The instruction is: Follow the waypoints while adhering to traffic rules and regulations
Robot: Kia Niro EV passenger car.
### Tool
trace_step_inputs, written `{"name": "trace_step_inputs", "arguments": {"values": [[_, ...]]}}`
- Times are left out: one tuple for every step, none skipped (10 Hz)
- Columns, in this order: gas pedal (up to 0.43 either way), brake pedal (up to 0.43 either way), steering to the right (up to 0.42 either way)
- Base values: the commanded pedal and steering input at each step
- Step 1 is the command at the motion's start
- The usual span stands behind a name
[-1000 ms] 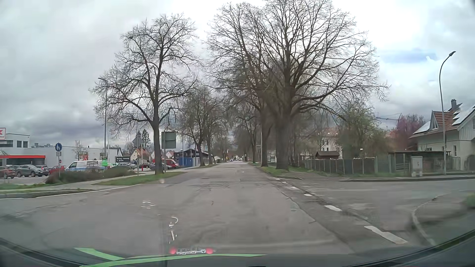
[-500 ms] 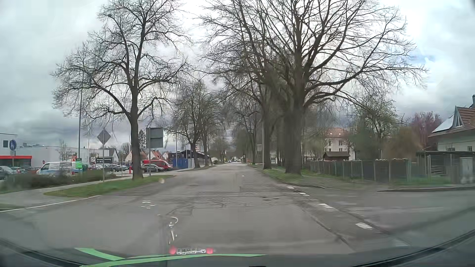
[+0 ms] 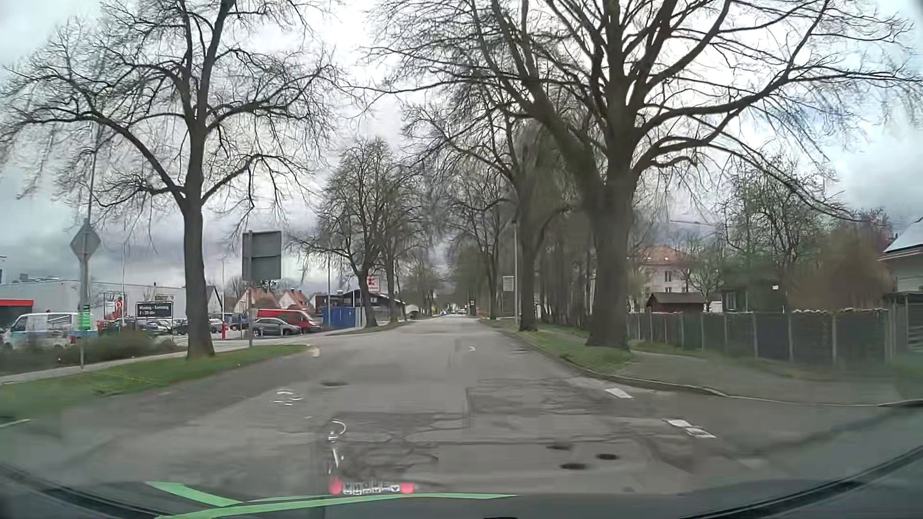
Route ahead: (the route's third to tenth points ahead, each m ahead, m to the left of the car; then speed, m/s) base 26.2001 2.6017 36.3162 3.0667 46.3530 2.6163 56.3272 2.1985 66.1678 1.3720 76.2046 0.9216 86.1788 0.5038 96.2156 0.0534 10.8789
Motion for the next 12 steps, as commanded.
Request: {"name": "trace_step_inputs", "arguments": {"values": [[0.118, 0.000, 0.004], [0.118, 0.000, 0.004], [0.118, 0.000, 0.004], [0.118, 0.000, 0.004], [0.118, 0.000, 0.003], [0.118, 0.000, 0.003], [0.118, 0.000, 0.001], [0.118, 0.000, 0.001], [0.118, 0.000, 0.001], [0.118, 0.000, 0.000], [0.118, 0.000, 0.000], [0.118, 0.000, 0.001]]}}
